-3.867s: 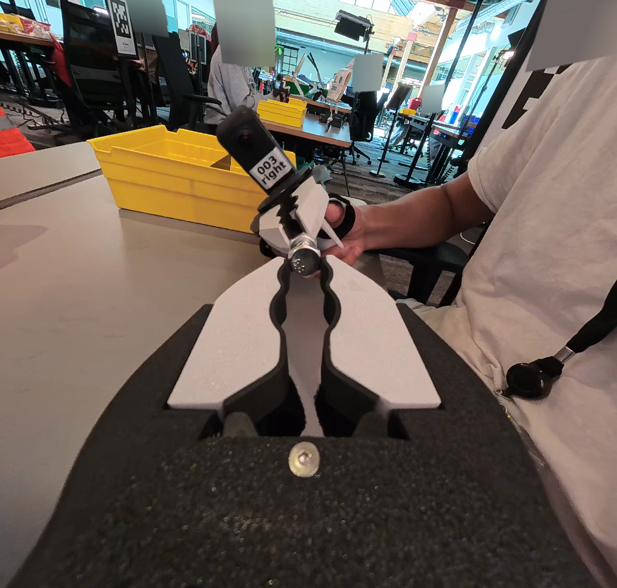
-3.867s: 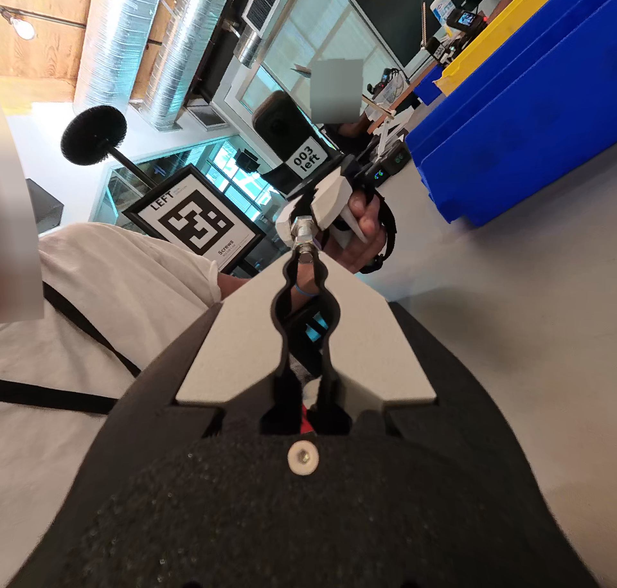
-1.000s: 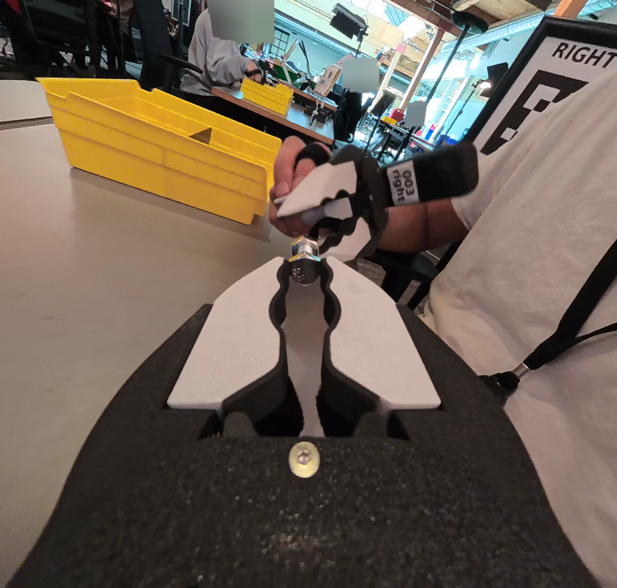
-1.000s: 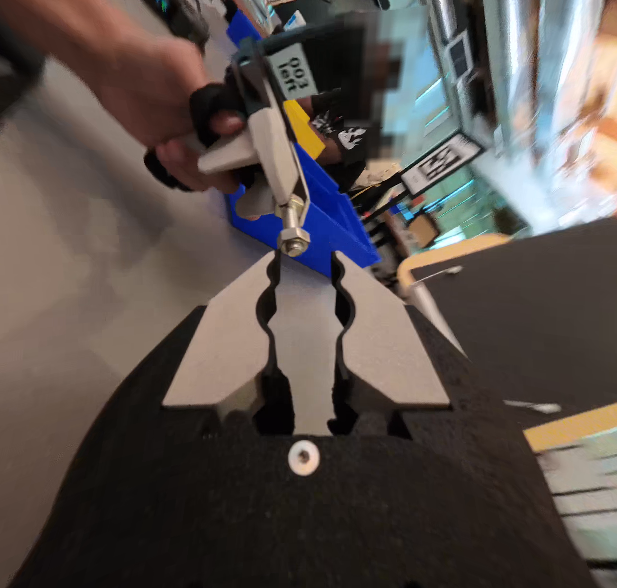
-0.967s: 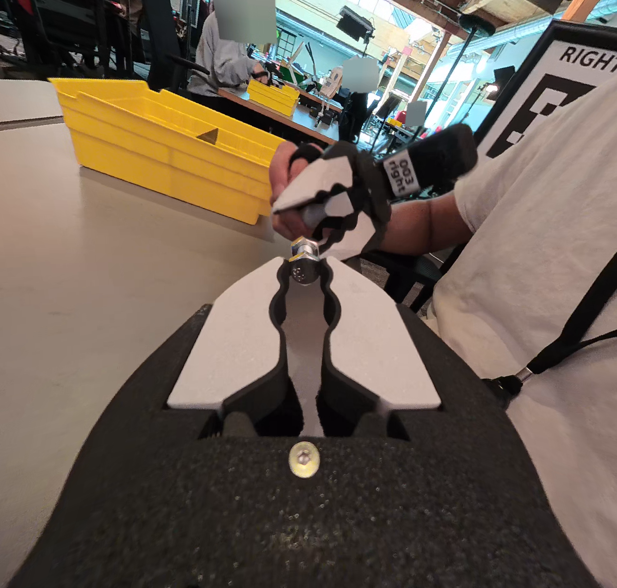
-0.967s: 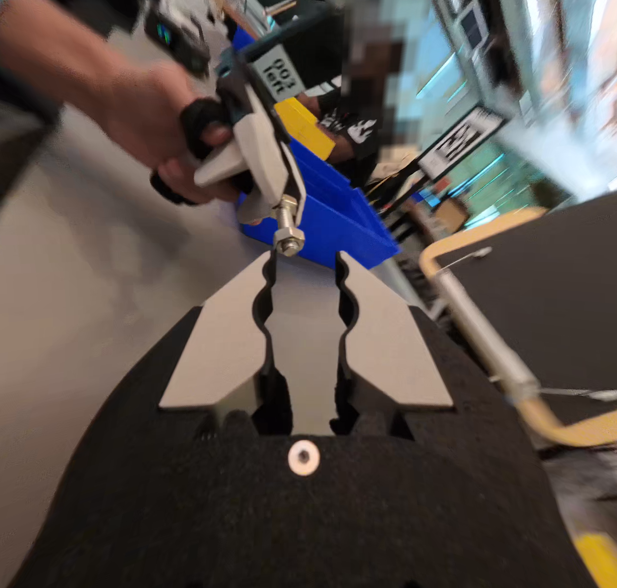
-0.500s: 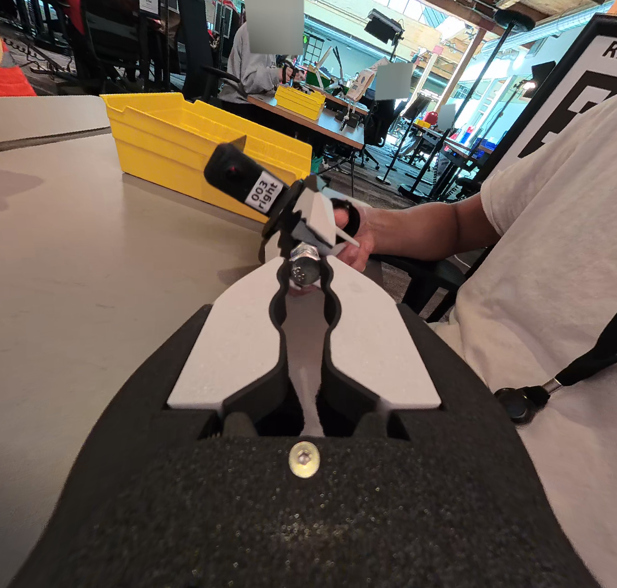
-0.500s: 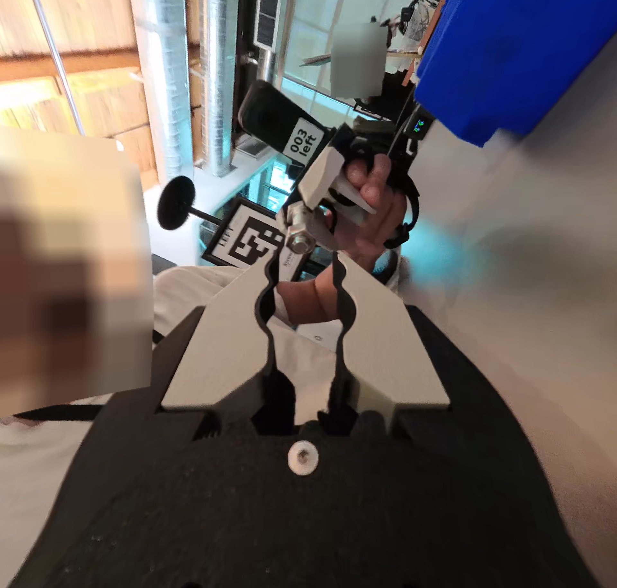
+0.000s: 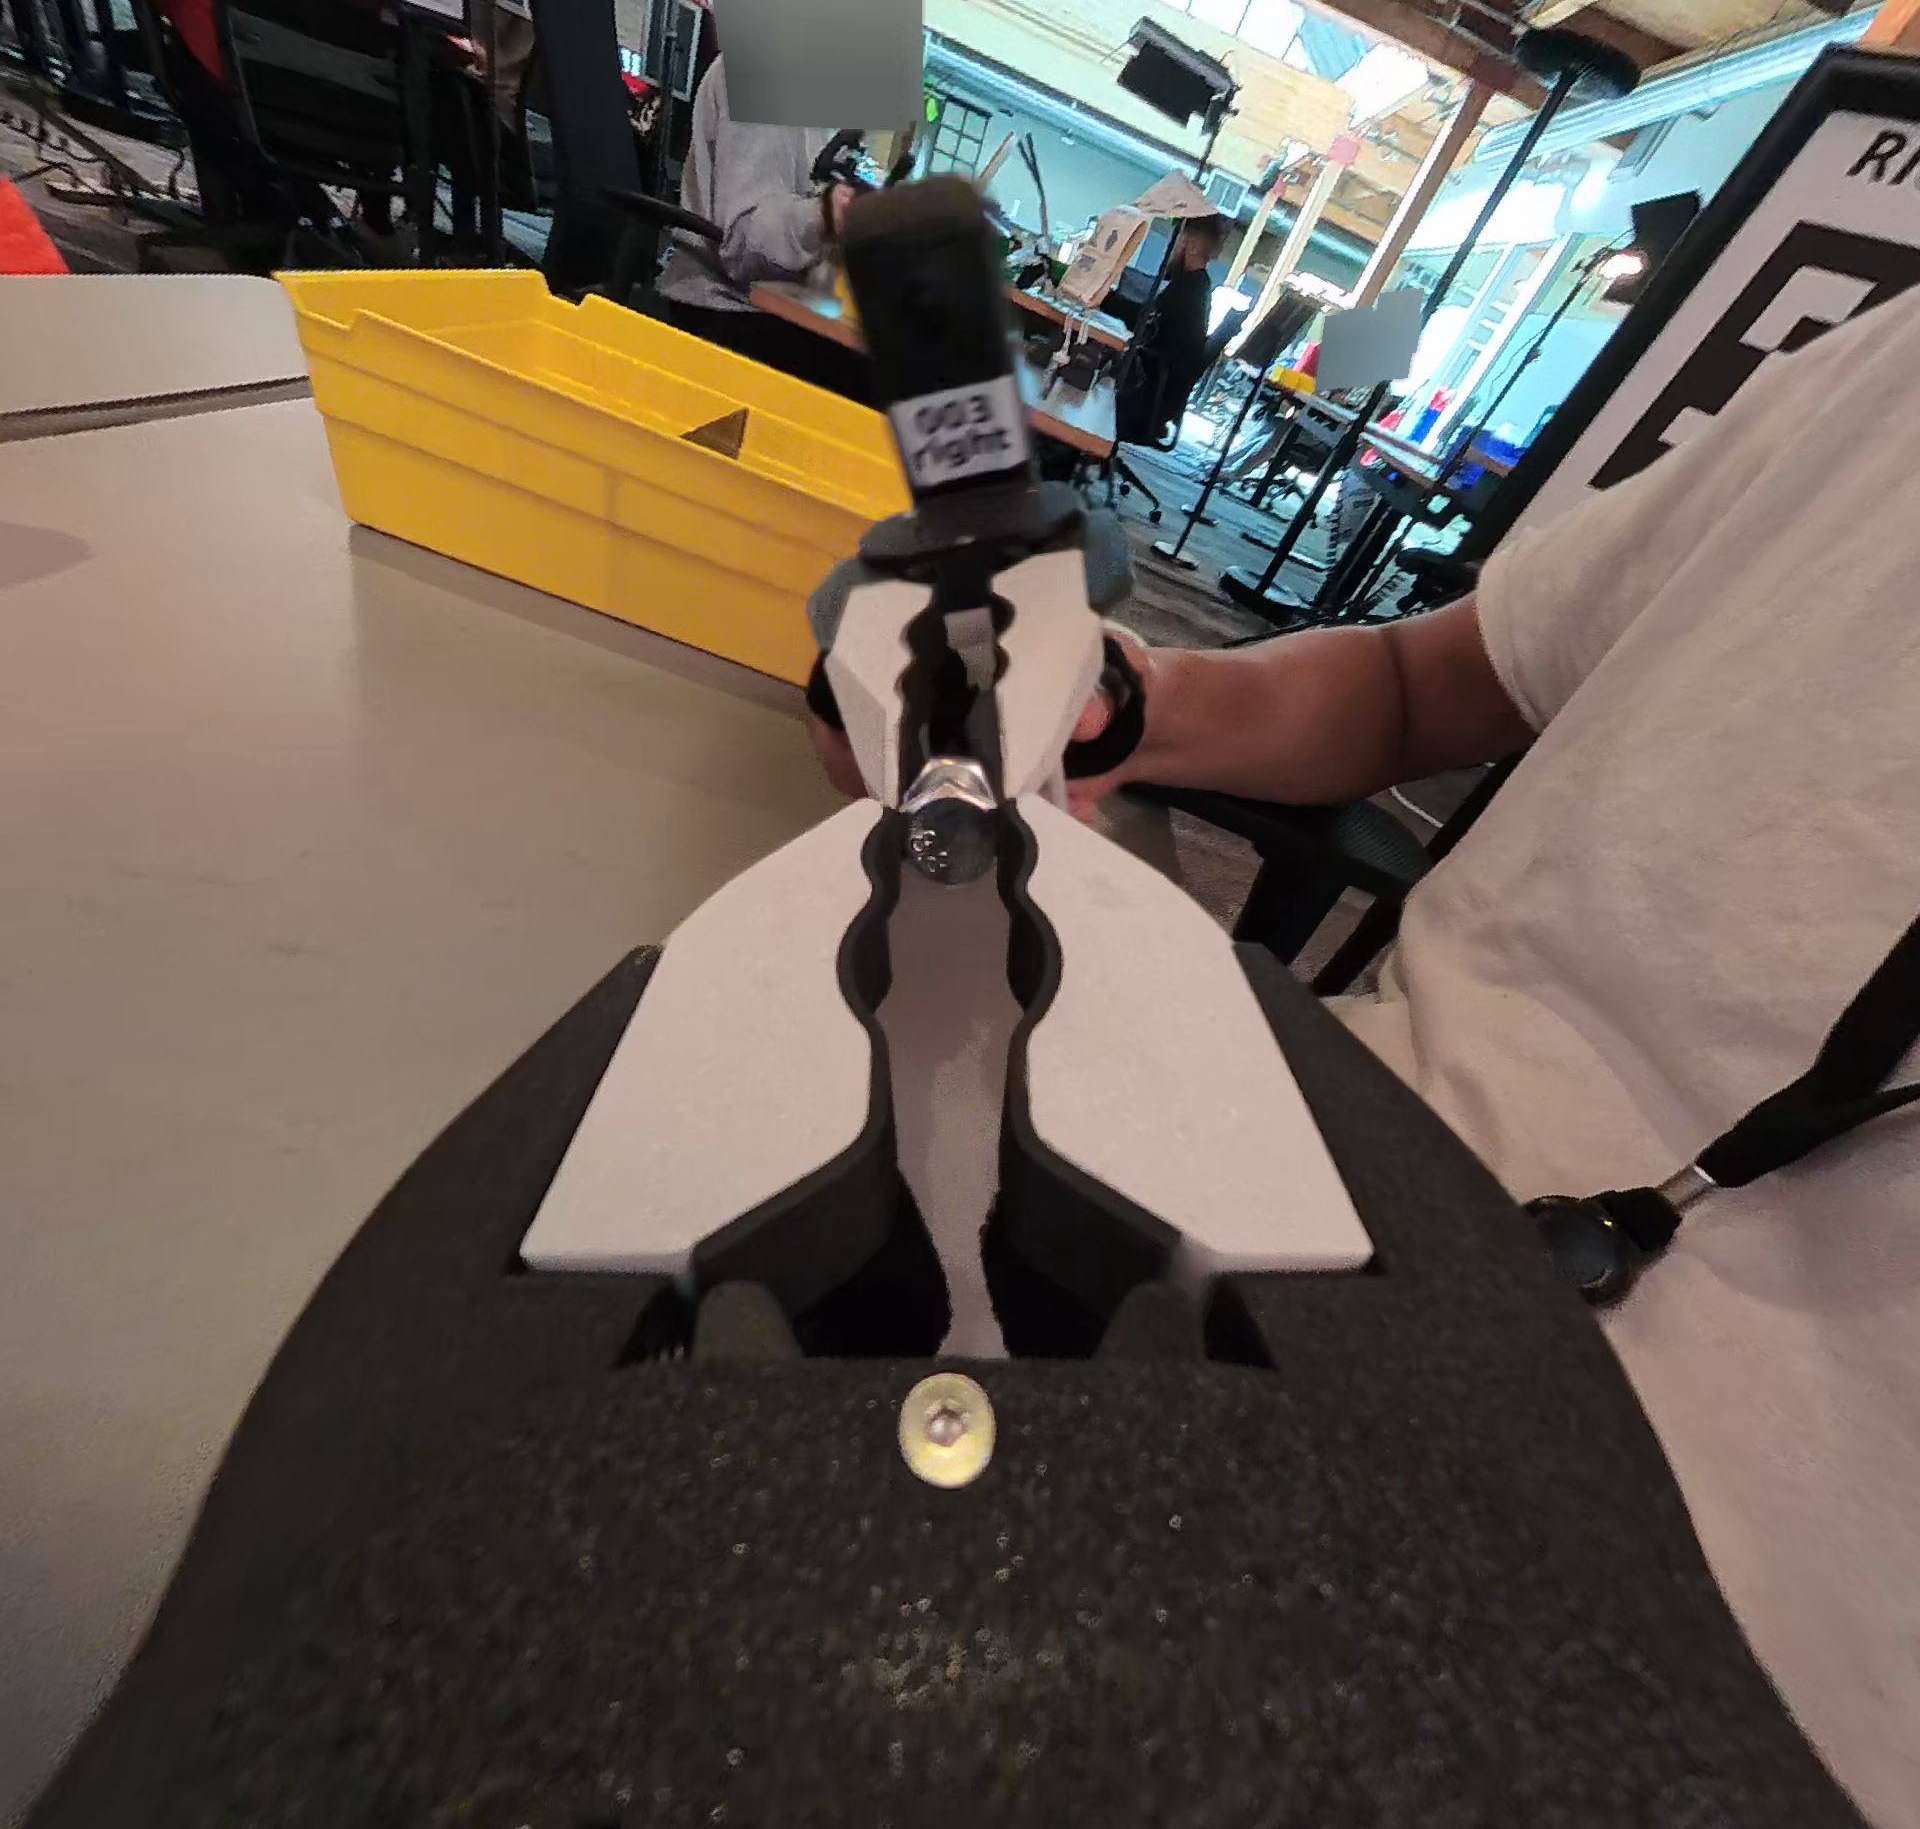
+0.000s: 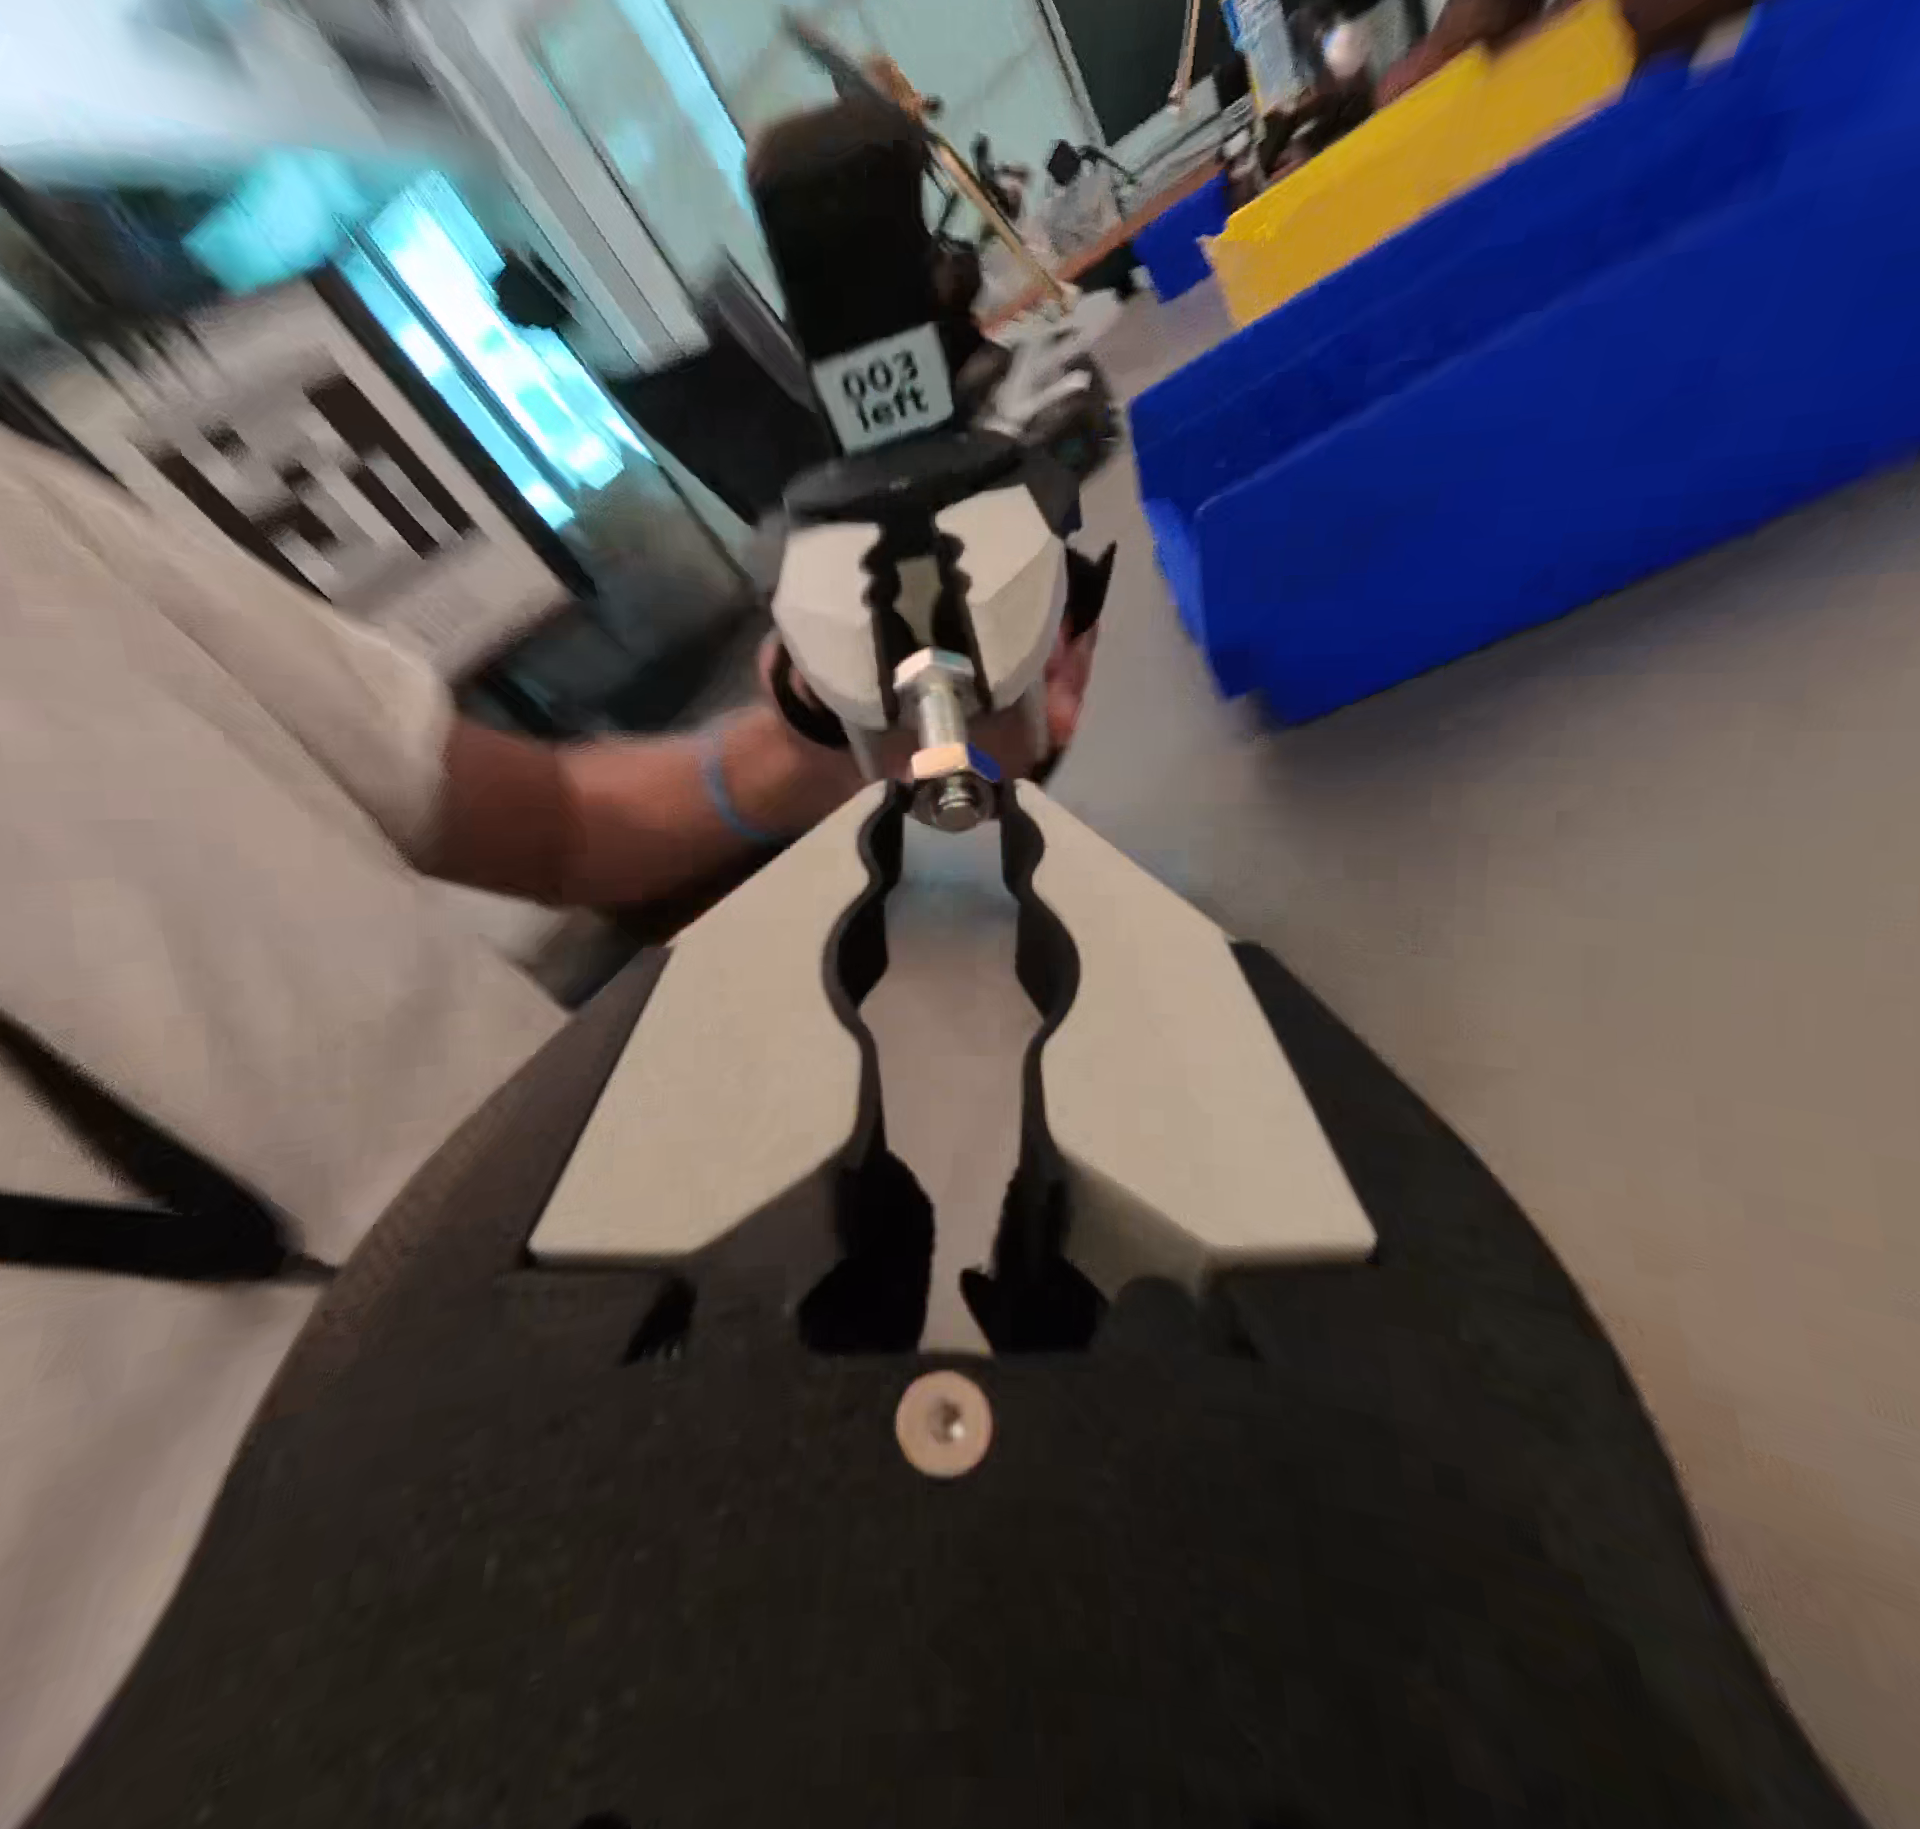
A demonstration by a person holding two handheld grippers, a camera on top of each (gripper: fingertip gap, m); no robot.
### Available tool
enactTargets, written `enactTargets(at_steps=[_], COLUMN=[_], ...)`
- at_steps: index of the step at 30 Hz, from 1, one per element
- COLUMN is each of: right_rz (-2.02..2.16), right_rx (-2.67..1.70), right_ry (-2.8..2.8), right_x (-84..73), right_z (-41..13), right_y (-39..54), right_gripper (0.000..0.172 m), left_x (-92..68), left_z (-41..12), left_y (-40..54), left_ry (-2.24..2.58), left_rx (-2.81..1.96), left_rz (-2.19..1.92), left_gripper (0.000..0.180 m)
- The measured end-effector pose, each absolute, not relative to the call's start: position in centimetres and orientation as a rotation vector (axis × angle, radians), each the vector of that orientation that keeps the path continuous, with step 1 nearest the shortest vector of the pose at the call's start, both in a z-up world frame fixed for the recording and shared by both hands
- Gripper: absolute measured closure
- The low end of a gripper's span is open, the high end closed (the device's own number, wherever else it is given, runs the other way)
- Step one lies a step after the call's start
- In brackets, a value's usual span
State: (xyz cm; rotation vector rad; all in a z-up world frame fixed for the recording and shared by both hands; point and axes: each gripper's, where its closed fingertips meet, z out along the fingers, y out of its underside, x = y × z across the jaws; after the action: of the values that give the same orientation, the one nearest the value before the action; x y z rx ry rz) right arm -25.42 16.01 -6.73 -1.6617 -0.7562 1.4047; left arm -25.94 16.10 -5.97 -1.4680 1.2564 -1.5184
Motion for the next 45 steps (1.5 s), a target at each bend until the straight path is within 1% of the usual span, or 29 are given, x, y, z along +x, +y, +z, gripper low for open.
enactTargets(at_steps=[5,9,11,12,14,16,18,20,22,26,28,30,32,35,36,39,42,45], right_rz=[0.585,-0.171,-0.349,-0.341,-0.193,0.011,0.339,0.822,1.253,1.715,1.987,2.2,2.243,2.227,2.202,2.056,1.783,1.259], right_rx=[-1.34,-0.983,-0.915,-0.939,-1.032,-1.158,-1.33,-1.471,-1.569,-1.75,-1.687,-1.611,-1.612,-1.626,-1.637,-1.665,-1.655,-1.581], right_ry=[-1.108,-1.24,-1.228,-1.211,-1.187,-1.102,-1.025,-0.978,-0.827,-0.656,-0.498,-0.298,-0.191,-0.155,-0.174,-0.258,-0.449,-0.763], right_x=[-25.0,-24.7,-24.9,-25.0,-25.0,-24.4,-24.1,-25.0,-25.5,-26.8,-26.9,-26.3,-25.9,-25.7,-25.7,-25.7,-25.6,-25.6], right_z=[-6.2,-6.0,-5.9,-5.9,-6.0,-5.7,-6.3,-7.1,-6.6,-7.8,-6.4,-5.3,-6.1,-6.7,-6.7,-6.8,-6.6,-6.6], right_y=[15.7,15.7,15.8,15.9,15.9,16.5,16.8,15.6,15.1,14.3,14.3,15.0,15.8,16.3,16.3,16.5,16.4,16.3], right_gripper=[0.154,0.153,0.151,0.148,0.136,0.134,0.128,0.128,0.114,0.115,0.118,0.126,0.137,0.15,0.153,0.154,0.153,0.153], left_x=[-25.8,-25.6,-25.7,-25.7,-26.0,-26.1,-26.2,-26.2,-26.2,-26.2,-26.2,-26.2,-26.2,-26.1,-26.1,-26.1,-26.1,-26.1], left_z=[-5.6,-5.7,-5.6,-5.6,-5.6,-5.4,-5.4,-5.4,-5.5,-5.5,-5.6,-5.7,-5.7,-5.9,-6.0,-6.1,-5.8,-5.5], left_y=[15.5,15.3,15.3,15.5,15.8,16.0,16.2,16.2,16.3,16.5,16.6,16.5,16.5,16.4,16.4,16.5,16.4,16.2], left_ry=[1.262,1.269,1.264,1.259,1.251,1.242,1.236,1.243,1.247,1.251,1.262,1.269,1.273,1.283,1.282,1.281,1.26,1.232], left_rx=[-1.451,-1.452,-1.45,-1.452,-1.455,-1.451,-1.449,-1.448,-1.448,-1.445,-1.443,-1.444,-1.445,-1.449,-1.45,-1.457,-1.458,-1.462], left_rz=[-1.567,-1.562,-1.562,-1.555,-1.545,-1.541,-1.526,-1.505,-1.478,-1.44,-1.419,-1.41,-1.411,-1.405,-1.405,-1.4,-1.459,-1.556], left_gripper=[0.163,0.163,0.163,0.163,0.163,0.163,0.163,0.163,0.164,0.164,0.164,0.164,0.163,0.163,0.163,0.163,0.163,0.163])
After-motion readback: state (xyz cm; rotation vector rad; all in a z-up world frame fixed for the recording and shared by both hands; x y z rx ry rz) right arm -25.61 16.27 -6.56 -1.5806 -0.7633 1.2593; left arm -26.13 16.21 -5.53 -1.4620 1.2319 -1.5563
